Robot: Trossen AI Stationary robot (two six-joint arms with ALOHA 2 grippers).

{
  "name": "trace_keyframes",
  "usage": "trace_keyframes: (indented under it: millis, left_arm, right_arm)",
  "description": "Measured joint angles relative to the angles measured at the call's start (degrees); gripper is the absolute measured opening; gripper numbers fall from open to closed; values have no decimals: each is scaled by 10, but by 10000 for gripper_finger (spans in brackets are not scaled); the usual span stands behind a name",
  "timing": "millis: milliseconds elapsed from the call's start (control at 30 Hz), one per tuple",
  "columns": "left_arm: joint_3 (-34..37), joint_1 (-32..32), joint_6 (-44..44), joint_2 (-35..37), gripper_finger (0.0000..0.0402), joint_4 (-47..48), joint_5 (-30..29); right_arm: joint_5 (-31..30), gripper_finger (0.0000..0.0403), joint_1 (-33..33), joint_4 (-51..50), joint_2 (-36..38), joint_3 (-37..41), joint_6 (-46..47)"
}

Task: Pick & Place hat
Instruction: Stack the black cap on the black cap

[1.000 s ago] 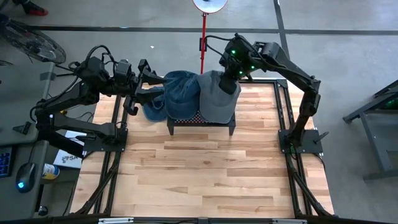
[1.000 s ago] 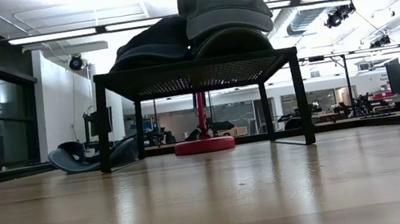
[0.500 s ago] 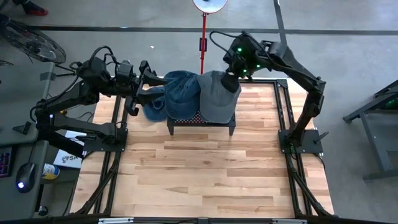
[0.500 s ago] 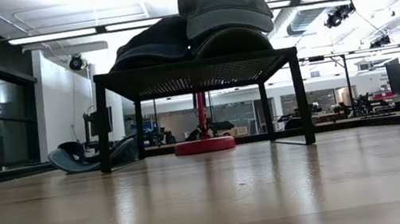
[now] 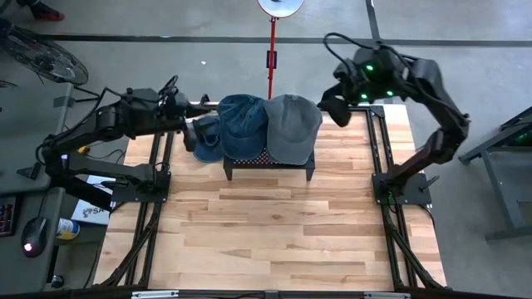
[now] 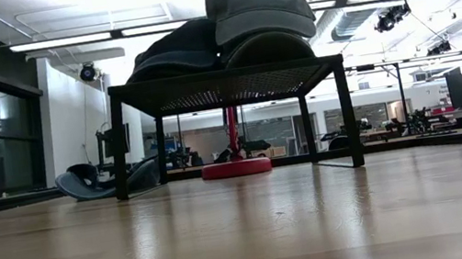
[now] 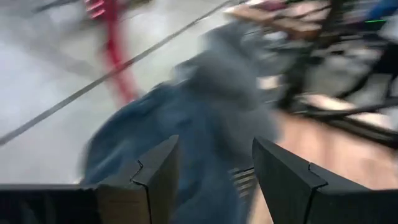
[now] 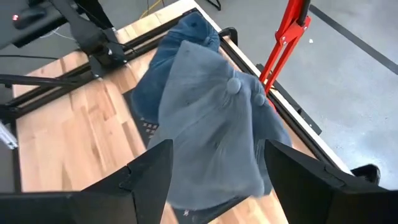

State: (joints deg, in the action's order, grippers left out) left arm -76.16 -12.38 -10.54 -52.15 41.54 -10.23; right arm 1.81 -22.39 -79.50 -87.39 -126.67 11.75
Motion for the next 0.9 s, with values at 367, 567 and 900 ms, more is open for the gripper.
trace_keyframes:
  millis: [367, 567, 900]
  left_arm:
    - [14, -46, -222, 6, 198, 252, -201]
    - [113, -141, -247, 38, 198, 213, -142]
    - [292, -325, -293, 66, 198, 101, 18]
  right_arm:
    - [-91, 243, 93, -62, 60, 0, 81]
    - [-132, 243, 126, -69, 67, 0, 95]
    - [-135, 243, 138, -70, 64, 0, 104]
